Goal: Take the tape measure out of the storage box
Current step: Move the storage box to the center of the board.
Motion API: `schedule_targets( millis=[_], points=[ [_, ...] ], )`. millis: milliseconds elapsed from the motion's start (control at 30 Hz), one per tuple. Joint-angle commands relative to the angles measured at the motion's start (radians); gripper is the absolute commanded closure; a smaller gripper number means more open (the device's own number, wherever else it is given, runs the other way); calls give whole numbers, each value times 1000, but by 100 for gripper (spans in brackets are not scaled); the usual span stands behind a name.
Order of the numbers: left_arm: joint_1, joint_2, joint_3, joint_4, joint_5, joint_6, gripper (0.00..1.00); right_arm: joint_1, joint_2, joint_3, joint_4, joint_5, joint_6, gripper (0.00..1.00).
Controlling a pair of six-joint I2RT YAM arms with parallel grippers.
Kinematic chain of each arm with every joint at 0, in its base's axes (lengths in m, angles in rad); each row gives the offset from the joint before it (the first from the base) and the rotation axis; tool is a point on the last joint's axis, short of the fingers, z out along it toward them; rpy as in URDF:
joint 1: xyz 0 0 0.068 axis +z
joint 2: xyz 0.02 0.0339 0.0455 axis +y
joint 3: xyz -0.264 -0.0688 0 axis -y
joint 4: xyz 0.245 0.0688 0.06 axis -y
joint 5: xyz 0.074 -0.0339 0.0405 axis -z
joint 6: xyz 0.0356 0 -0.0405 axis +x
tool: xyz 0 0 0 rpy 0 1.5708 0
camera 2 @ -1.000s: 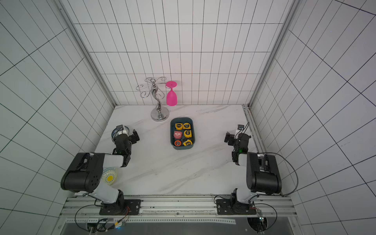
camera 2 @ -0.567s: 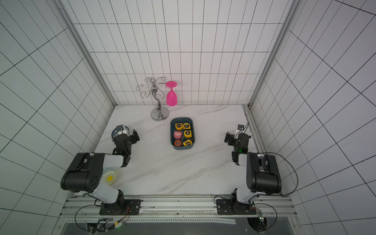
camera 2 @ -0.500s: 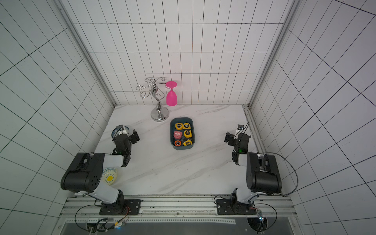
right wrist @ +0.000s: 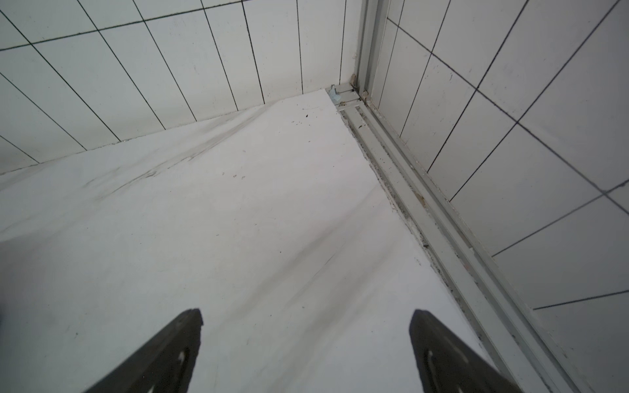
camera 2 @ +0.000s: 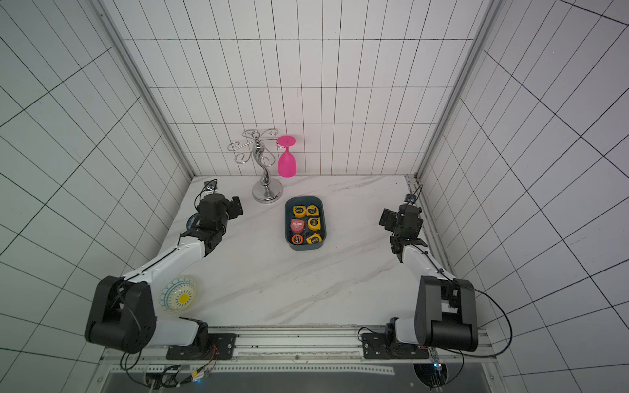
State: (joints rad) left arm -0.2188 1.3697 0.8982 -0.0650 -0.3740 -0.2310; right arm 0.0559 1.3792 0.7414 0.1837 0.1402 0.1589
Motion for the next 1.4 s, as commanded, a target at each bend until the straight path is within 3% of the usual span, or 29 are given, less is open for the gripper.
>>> schedule_targets(
  millis=[0,167,300,433,667,1167,1367],
  points=[
    [-20,-31,21,-302,223,-90,3,88,8,93,-252,73,44,1],
    [-116,-4,84,-417,385,-154,2,129,41,229,-477,-77,124,1],
    [-199,103,186,-489,445,-206,2,173,55,290,-600,-103,137,1],
    [-251,233,318,-561,420,-241,3,188,63,308,-661,-137,139,1],
    [-259,417,487,-636,380,-297,3,195,44,302,-690,-140,140,1],
    [-271,603,588,-651,354,-330,19,195,62,298,-711,-128,128,1],
    [-271,622,593,-682,317,-353,34,195,66,299,-716,-128,126,1]
  ],
)
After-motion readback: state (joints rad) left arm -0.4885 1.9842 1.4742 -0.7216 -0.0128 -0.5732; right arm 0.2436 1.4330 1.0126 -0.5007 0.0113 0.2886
